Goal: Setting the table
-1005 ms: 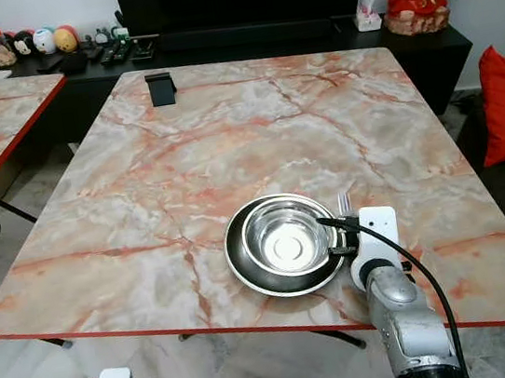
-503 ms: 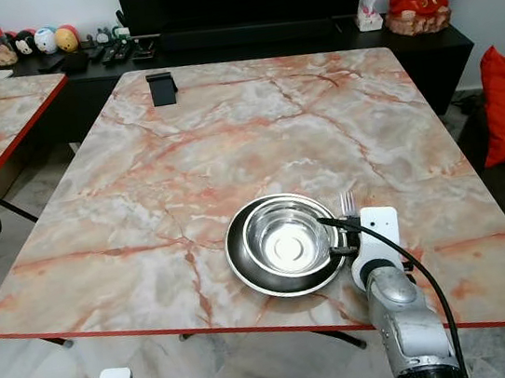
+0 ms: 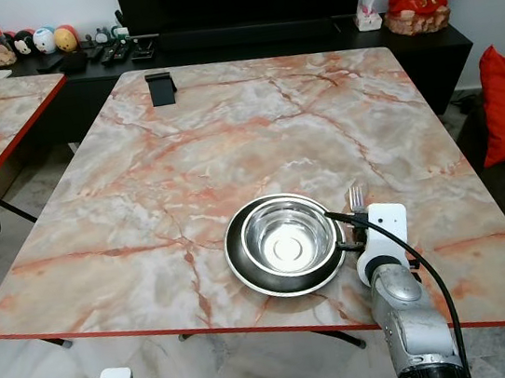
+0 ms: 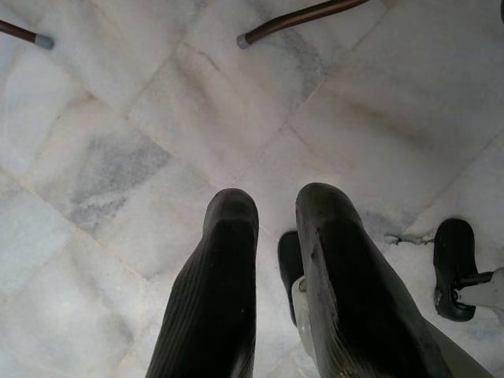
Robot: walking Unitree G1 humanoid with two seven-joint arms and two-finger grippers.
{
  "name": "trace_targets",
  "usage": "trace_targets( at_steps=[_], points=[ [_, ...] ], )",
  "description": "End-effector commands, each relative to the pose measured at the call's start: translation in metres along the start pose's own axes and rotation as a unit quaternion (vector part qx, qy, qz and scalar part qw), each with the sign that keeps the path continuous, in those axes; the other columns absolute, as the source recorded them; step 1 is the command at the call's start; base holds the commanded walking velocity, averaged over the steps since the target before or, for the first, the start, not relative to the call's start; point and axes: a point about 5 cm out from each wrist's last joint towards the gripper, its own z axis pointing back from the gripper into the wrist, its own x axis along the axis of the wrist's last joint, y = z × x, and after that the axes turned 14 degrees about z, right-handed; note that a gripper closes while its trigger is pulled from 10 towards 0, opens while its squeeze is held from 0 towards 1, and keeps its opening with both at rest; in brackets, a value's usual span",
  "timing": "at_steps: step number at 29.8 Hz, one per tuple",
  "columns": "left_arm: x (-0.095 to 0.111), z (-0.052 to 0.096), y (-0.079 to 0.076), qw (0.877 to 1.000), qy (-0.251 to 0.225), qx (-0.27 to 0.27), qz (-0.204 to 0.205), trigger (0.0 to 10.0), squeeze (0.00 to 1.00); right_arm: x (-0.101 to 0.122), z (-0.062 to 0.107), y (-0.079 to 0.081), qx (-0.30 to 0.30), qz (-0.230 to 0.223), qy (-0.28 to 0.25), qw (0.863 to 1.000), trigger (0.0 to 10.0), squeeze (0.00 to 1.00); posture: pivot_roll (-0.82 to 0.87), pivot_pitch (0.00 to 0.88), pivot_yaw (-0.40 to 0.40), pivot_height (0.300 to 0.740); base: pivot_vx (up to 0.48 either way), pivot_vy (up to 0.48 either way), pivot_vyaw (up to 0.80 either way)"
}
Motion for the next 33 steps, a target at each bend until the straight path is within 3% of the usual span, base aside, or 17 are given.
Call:
trace_targets(
  at_steps=[1,13,33],
  points=[
    [-0.002,0.000,0.002,1.000,0.009,-0.001,-0.004,10.0,0.00,0.004,-0.002,0.000,0.007,0.002,-0.009,1.000,10.0,0.00,-0.02,0.000,0.000,0.740,0.000,0.000,0.00],
    [-0.003,0.000,0.001,1.000,0.011,-0.003,-0.003,10.0,0.00,-0.001,-0.002,-0.010,0.004,0.031,-0.003,1.000,10.0,0.00,-0.02,0.000,0.000,0.740,0.000,0.000,0.00],
    [-0.003,0.000,0.001,1.000,0.010,-0.004,-0.004,10.0,0.00,-0.007,-0.002,0.001,0.017,0.025,0.009,0.999,10.0,0.00,-0.02,0.000,0.001,0.740,0.000,0.000,0.00]
  ],
)
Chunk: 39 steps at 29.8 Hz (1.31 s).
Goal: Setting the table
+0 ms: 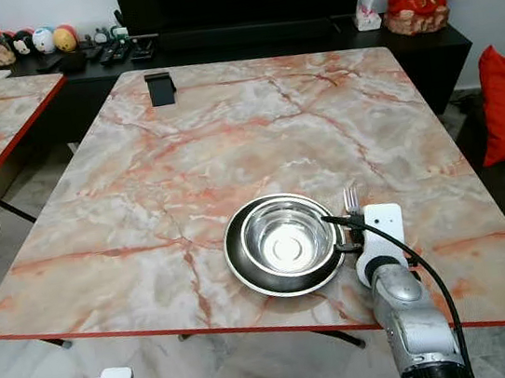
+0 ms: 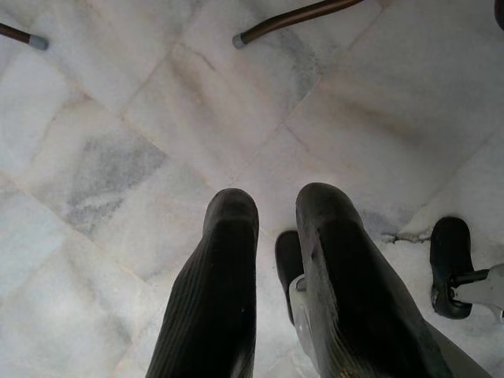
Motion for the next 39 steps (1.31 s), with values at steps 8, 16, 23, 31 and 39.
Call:
trace_targets(
  at_steps=[8,16,23,31,39],
  points=[
    [-0.003,0.000,0.002,1.000,0.009,0.003,-0.003,10.0,0.00,-0.003,-0.001,0.004,0.004,-0.001,0.008,1.000,10.0,0.00,-0.02,0.000,0.000,0.740,0.000,0.000,0.00],
    [-0.003,0.000,0.002,1.000,0.009,0.002,-0.004,10.0,0.00,-0.002,-0.001,0.004,0.002,-0.006,0.007,1.000,10.0,0.80,-0.02,0.000,0.002,0.740,0.000,0.000,0.00],
    [-0.003,0.000,0.002,1.000,0.009,0.001,-0.005,10.0,0.00,-0.002,-0.001,0.003,-0.001,-0.004,0.007,1.000,10.0,0.00,-0.02,0.000,0.002,0.740,0.000,0.000,0.00],
    [-0.002,0.000,0.002,1.000,0.009,0.001,-0.005,10.0,0.00,0.003,-0.001,0.001,-0.006,-0.006,-0.007,1.000,10.0,0.00,-0.02,0.000,0.003,0.740,0.000,0.000,0.00],
    [-0.002,0.000,0.001,1.000,0.008,0.001,-0.006,10.0,0.00,0.015,-0.001,-0.003,-0.018,-0.014,-0.039,0.999,10.0,0.00,-0.02,0.000,0.002,0.740,0.000,0.000,0.00]
  ],
)
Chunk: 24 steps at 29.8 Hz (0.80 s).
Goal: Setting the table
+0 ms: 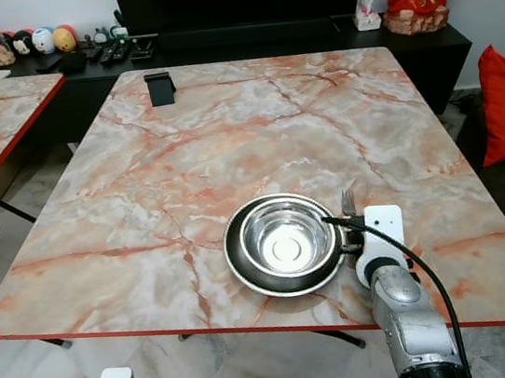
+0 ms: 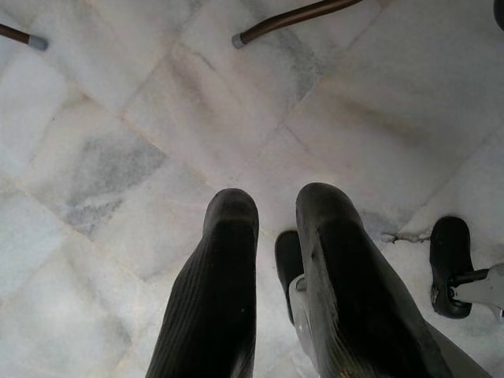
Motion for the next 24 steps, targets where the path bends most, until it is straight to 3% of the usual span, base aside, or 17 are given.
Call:
trace_targets(
  at_steps=[1,10,13,14,24],
  points=[
    [-0.002,0.000,0.001,1.000,0.008,0.001,-0.006,10.0,0.00,0.013,-0.001,-0.003,-0.008,-0.010,-0.027,1.000,10.0,0.00,-0.02,0.000,0.002,0.740,0.000,0.000,0.00],
    [-0.002,0.000,0.001,1.000,0.010,-0.003,-0.010,10.0,0.00,0.018,0.000,-0.008,-0.024,-0.008,-0.043,0.999,10.0,0.00,-0.02,0.000,0.002,0.740,0.000,0.000,0.00],
    [-0.002,0.000,0.001,1.000,0.009,-0.003,-0.011,10.0,0.00,0.029,0.001,-0.014,-0.043,0.008,-0.084,0.995,10.0,0.00,-0.02,0.000,0.003,0.740,0.000,0.000,0.00],
    [-0.002,0.000,0.002,1.000,0.008,0.001,-0.008,10.0,0.00,0.042,0.004,-0.016,-0.053,-0.001,-0.129,0.990,10.0,0.00,-0.02,0.000,0.003,0.740,0.000,0.000,0.00],
    [-0.003,0.001,0.003,1.000,-0.001,0.006,0.002,10.0,0.00,0.068,0.022,-0.030,-0.123,0.001,-0.241,0.963,10.0,0.00,-0.02,0.000,0.005,0.740,0.000,0.000,0.00]
  ],
)
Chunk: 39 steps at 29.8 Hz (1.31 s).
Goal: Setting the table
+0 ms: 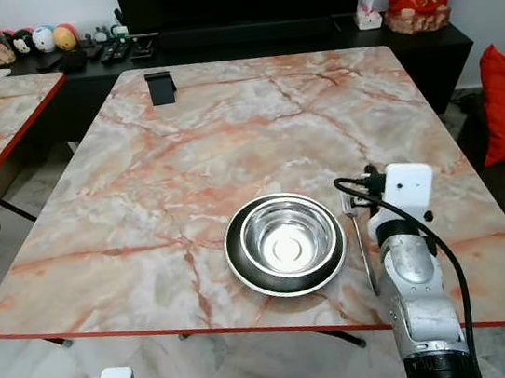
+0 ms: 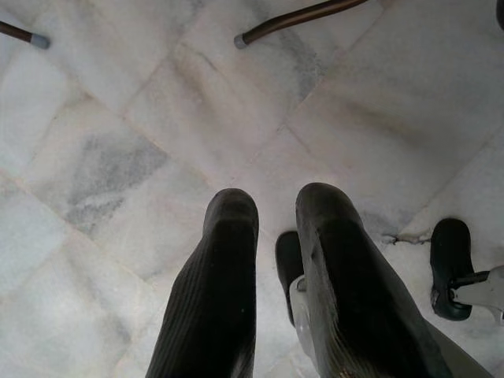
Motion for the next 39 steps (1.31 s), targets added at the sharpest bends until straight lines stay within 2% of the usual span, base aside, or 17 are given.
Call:
trace_targets(
  at_steps=[1,4,7,10,17,39],
  points=[
    [-0.004,0.001,0.003,1.000,0.002,0.007,0.000,10.0,0.00,0.010,0.004,-0.003,-0.012,0.002,-0.038,0.999,10.0,0.00,-0.02,0.000,0.007,0.740,0.000,0.000,0.00],
    [-0.004,0.002,0.003,1.000,-0.003,0.007,0.014,10.0,0.00,0.015,0.010,-0.001,-0.012,0.002,-0.062,0.998,10.0,0.00,-0.02,0.000,0.004,0.740,0.000,0.000,0.00],
    [-0.005,0.002,0.003,1.000,-0.006,0.010,0.026,10.0,0.00,0.014,0.011,-0.001,-0.015,-0.002,-0.061,0.998,10.0,0.00,-0.01,0.000,0.002,0.740,0.000,0.000,0.00],
    [-0.006,0.002,0.002,1.000,-0.006,0.012,0.026,10.0,0.00,0.016,0.011,0.004,-0.013,0.003,-0.071,0.997,10.0,0.00,-0.01,0.000,0.001,0.740,0.000,0.334,0.00],
    [-0.006,0.002,0.002,1.000,-0.005,0.012,0.027,10.0,0.00,0.023,0.009,0.012,-0.006,-0.017,-0.093,0.996,10.0,0.00,-0.01,0.000,0.000,0.740,0.000,0.344,0.00],
    [-0.012,0.003,0.004,1.000,0.000,0.011,0.024,10.0,0.00,0.020,0.012,0.018,0.000,-0.026,-0.094,0.995,10.0,0.00,-0.01,0.000,0.009,0.740,0.000,0.368,0.00]
  ],
)
